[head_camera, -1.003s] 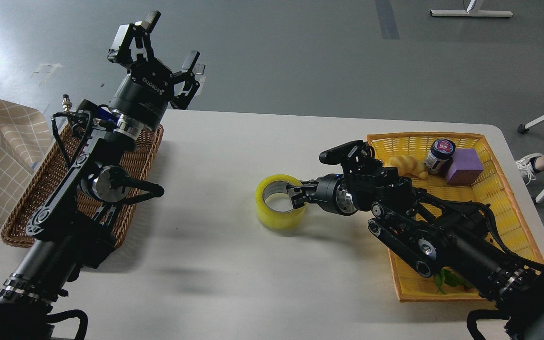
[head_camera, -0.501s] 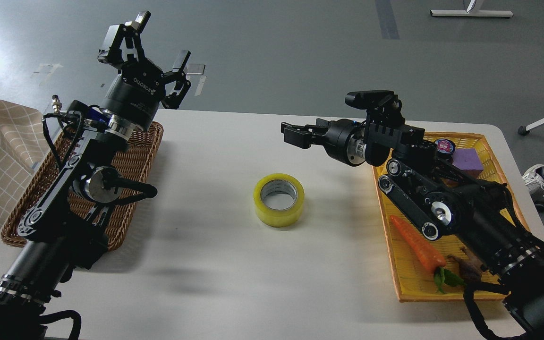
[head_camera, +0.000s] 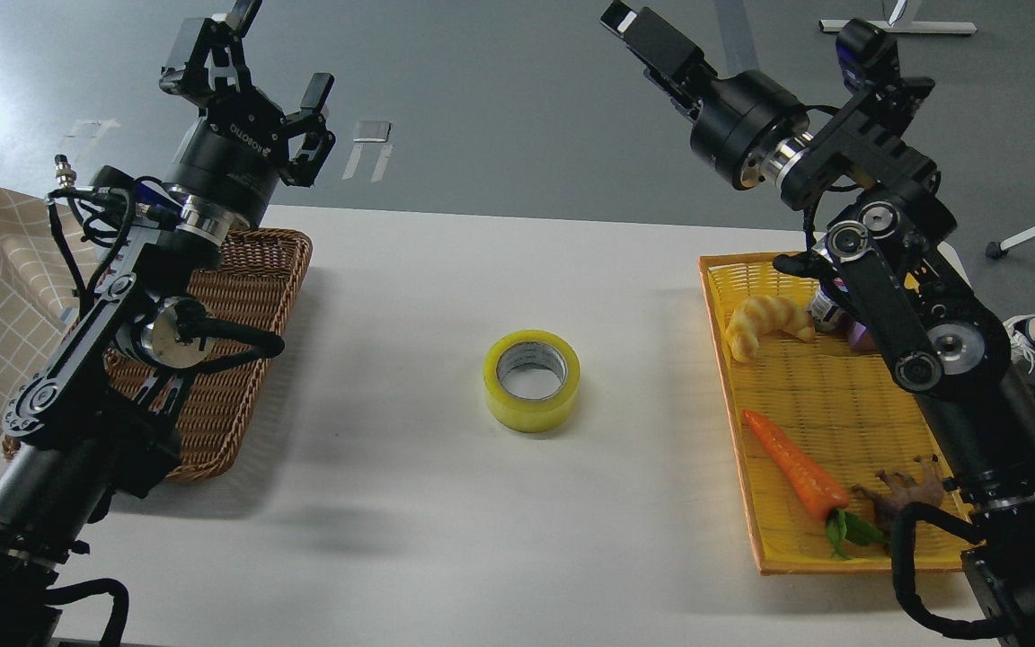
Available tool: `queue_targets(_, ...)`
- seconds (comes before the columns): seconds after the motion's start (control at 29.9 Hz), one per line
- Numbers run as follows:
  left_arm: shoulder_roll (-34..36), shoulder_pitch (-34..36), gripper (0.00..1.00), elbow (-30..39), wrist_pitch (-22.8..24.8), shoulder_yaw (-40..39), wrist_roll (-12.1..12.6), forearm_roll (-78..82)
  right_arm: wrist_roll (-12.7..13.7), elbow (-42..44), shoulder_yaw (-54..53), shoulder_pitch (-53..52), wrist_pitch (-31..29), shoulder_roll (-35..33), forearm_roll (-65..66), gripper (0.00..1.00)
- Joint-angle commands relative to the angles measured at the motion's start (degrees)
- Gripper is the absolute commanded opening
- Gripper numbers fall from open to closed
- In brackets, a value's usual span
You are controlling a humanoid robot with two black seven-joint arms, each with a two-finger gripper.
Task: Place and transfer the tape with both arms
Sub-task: 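Release the tape roll on the table and raise the right arm, then reach the left gripper toward the tape roll on the table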
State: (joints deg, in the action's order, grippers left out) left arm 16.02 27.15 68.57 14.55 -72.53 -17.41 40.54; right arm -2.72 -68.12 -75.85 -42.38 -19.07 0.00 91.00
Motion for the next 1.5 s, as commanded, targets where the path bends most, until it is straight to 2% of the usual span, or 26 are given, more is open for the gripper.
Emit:
queue_targets(0.0,-0.1,-0.3,0.98,-0.1,0.1,0.1,0.2,0.1,0.2,-6.1,-4.7,4.7,-0.2,0.0,-12.5,1.0)
queue_targets(0.13,-0.4,0.0,0.98,0.2,0.3,2.2,-0.3,0.3,0.2,-10.7,-8.3,9.2,-0.2,0.0,-25.2,1.0)
queue_targets(0.27,-0.8,-0.1,0.98,0.2,1.2,2.0,-0.4,0.3,0.2,-13.1,-9.8,12.5,-0.4,-0.1,-29.3,1.0)
queue_targets(0.4,-1.3,-0.3,0.98,0.3,2.5,1.6,-1.8,0.0,0.1,-15.6,-11.1,15.8,-0.3,0.0,-30.6,1.0)
queue_targets(0.47,-2.5,-0.9,0.98,1.1,3.1,1.6,-4.0,0.0,0.1,-18.6,-11.3,18.9,0.3,0.0,-30.9,1.0)
queue_targets(0.7,-3.0,-1.7,0.98,2.8,2.1,1.9,-4.7,0.5,0.1,-19.6,-11.6,19.7,0.7,0.0,-31.0,1.0)
queue_targets(0.84,-1.8,-1.8,0.98,5.3,1.4,2.5,-6.8,7.7,0.2,-19.4,-11.3,16.9,0.4,0.0,-31.0,1.0)
queue_targets(0.9,-1.0,-2.3,0.98,7.1,-0.7,2.5,-8.6,17.3,0.2,-19.3,-11.1,16.5,0.3,0.0,-31.0,1.0)
queue_targets(0.97,0.1,-3.9,0.98,12.3,-8.1,2.6,-9.0,33.9,0.2,-19.2,-11.0,16.5,0.0,0.0,-31.0,1.0)
queue_targets(1.04,0.5,-4.7,0.98,14.4,-11.5,2.7,-8.3,41.4,0.2,-19.2,-11.0,16.5,0.0,0.0,-31.0,1.0)
queue_targets(1.1,1.2,-5.9,0.98,16.1,-12.6,3.9,-6.4,49.0,0.2,-19.1,-10.9,16.6,-0.2,0.0,-31.0,1.0)
queue_targets(1.17,2.3,-6.1,0.98,18.2,-12.6,4.6,-1.3,53.0,0.2,-18.8,-10.9,16.6,-0.2,0.0,-31.0,1.0)
queue_targets(1.2,2.5,-6.2,0.98,18.4,-12.6,4.8,0.4,53.2,0.2,-18.8,-10.9,16.6,-0.2,0.0,-31.0,1.0)
queue_targets(1.24,2.8,-6.2,0.98,18.7,-12.6,6.1,3.6,54.1,0.2,-18.8,-10.9,16.5,-0.2,0.0,-31.0,1.0)
queue_targets(1.27,2.8,-6.2,0.98,18.7,-12.6,6.1,3.6,54.1,0.2,-18.8,-10.9,16.5,-0.2,0.0,-31.0,1.0)
queue_targets(1.34,3.2,-6.7,0.98,18.8,-12.8,9.8,7.8,58.7,0.2,-19.0,-11.0,16.2,-0.2,0.0,-31.0,1.0)
queue_targets(1.37,3.1,-6.7,0.98,18.8,-12.9,10.4,8.5,60.7,0.2,-19.0,-10.9,15.9,-0.2,0.0,-31.0,1.0)
queue_targets(1.47,2.1,-6.9,0.98,18.4,-12.9,13.6,13.4,71.7,0.7,-18.9,-10.8,14.2,-0.2,0.0,-31.0,1.0)
